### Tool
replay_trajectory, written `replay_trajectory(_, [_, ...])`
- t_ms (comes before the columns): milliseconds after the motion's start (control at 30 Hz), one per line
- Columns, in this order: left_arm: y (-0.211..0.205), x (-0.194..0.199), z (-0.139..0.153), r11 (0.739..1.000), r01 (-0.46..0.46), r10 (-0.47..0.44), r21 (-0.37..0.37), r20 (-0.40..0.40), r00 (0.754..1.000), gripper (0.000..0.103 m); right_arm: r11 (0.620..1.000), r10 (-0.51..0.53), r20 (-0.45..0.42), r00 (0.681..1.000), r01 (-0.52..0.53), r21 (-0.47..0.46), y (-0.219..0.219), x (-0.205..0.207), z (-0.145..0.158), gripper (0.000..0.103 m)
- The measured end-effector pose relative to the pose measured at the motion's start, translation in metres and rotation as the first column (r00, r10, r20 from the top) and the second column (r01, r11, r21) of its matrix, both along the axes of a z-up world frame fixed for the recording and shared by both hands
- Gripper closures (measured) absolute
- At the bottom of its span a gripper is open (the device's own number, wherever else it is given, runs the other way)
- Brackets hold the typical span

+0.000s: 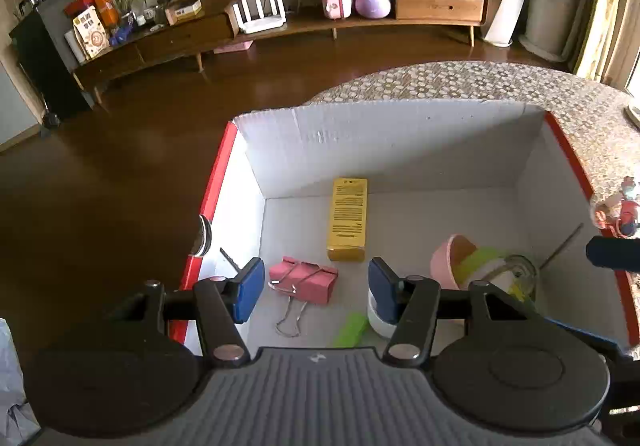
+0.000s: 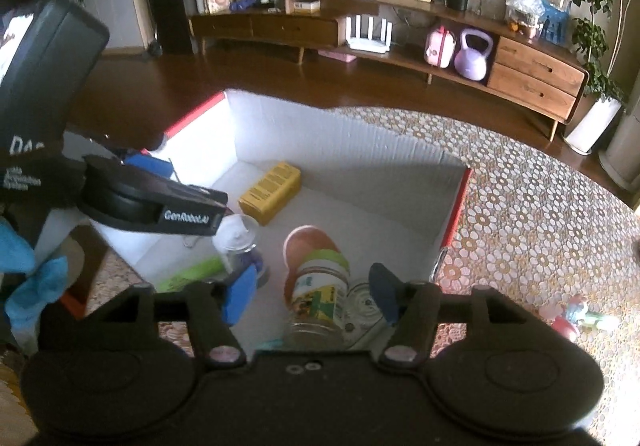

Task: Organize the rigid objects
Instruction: 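Open left tool to drop binder clip while right tool lowers jar into box, then move both tools back toward the toys on the table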

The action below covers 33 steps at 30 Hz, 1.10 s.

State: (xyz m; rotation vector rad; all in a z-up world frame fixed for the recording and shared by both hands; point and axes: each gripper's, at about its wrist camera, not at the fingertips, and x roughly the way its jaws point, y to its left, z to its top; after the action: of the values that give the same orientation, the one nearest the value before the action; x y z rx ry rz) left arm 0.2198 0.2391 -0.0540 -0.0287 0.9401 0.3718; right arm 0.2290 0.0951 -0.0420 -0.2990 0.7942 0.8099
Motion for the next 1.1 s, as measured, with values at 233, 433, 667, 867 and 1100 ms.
replay_trajectory(233, [-0.014,-0.018,0.017,1.0,0.018,-0.018,-0.002,0.044,0.999,0.039,0.996,0.011,0.009,1.0,-0.012,0.084,-0.024,-0.015,0.02,0.011])
replay_trajectory(433, [-0.031,-0.035,0.033,0.999,0.048,-0.047,-0.012,0.094,0.994,0.034,0.989,0.011,0.01,1.0,-0.013,0.147,-0.049,-0.021,0.034,0.002])
replay_trajectory(667, [-0.055,-0.054,0.049,0.996,0.092,-0.088,-0.017,0.159,0.983,0.023,0.976,0.006,0.027,1.0,-0.012,0.218,-0.085,-0.034,0.046,0.0])
replay_trajectory(867, [-0.082,-0.068,0.057,0.989,0.146,-0.137,-0.027,0.212,0.967,0.021,0.975,-0.008,0.068,0.998,-0.007,0.222,-0.128,-0.044,0.053,0.0])
replay_trajectory(1100, [-0.113,-0.078,0.053,0.975,0.204,-0.175,-0.085,0.265,0.948,0.016,0.978,-0.08,0.098,0.992,0.059,0.201,-0.186,-0.042,0.05,0.0])
